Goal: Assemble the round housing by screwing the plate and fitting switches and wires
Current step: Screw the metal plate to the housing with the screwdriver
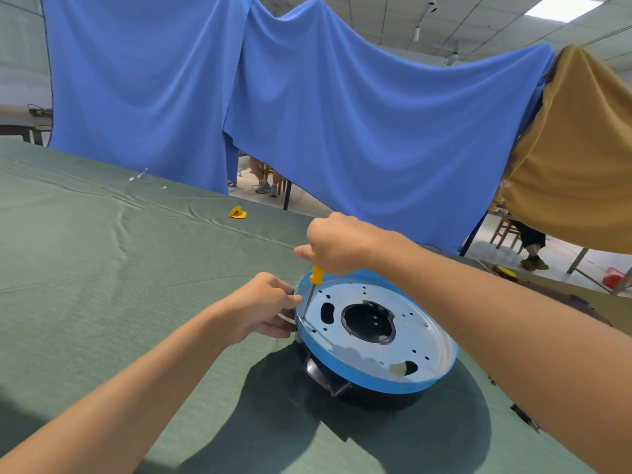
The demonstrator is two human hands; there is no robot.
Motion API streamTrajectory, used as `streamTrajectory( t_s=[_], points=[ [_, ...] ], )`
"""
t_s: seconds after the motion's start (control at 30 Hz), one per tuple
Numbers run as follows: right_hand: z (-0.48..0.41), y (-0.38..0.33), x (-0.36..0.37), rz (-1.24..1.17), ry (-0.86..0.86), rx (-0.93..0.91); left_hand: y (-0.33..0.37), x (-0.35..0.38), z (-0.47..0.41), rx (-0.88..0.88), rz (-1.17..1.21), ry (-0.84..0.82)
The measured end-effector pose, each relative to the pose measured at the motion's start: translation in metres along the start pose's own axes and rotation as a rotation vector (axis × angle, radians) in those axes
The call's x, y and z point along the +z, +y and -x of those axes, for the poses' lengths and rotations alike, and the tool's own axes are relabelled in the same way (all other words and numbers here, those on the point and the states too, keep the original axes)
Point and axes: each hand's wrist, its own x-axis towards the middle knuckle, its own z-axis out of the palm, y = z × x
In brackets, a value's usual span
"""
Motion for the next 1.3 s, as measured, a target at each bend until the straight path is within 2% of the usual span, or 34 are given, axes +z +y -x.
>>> streamTrajectory(
  t_s=[0.17, 0.27, 0.37, 0.47, 0.53, 0.63, 0.7, 0.8, 1.03, 1.3],
  points=[
    [0.006, 0.001, -0.016, 0.01, -0.209, -0.041, 0.002, 0.001, 0.001, -0.007, 0.001, 0.014],
    [0.007, 0.001, -0.011, 0.031, -0.098, -0.093, 0.002, 0.002, 0.001, -0.008, -0.004, 0.015],
    [0.005, 0.002, 0.002, -0.075, 0.017, -0.034, 0.002, 0.003, 0.001, -0.007, -0.01, 0.023],
    [0.005, 0.006, 0.004, -0.167, 0.037, 0.041, 0.002, 0.004, 0.0, -0.006, -0.023, 0.041],
    [0.006, 0.012, -0.001, -0.31, 0.112, 0.131, 0.002, 0.006, -0.002, -0.008, -0.067, 0.062],
    [0.007, 0.025, -0.004, -0.648, 0.308, 0.311, 0.006, 0.013, -0.006, -0.021, -0.176, 0.13],
    [0.011, 0.033, 0.0, -0.726, 0.399, 0.386, 0.01, 0.019, -0.008, -0.038, -0.272, 0.174],
    [0.019, 0.042, 0.013, -0.74, 0.413, 0.423, 0.014, 0.025, -0.011, -0.081, -0.343, 0.201],
    [0.026, 0.057, 0.027, -0.784, 0.416, 0.411, 0.015, 0.032, -0.012, -0.129, -0.292, 0.236],
    [0.023, 0.057, 0.038, -0.777, 0.418, 0.369, 0.02, 0.025, -0.012, -0.153, -0.309, 0.148]
  ],
)
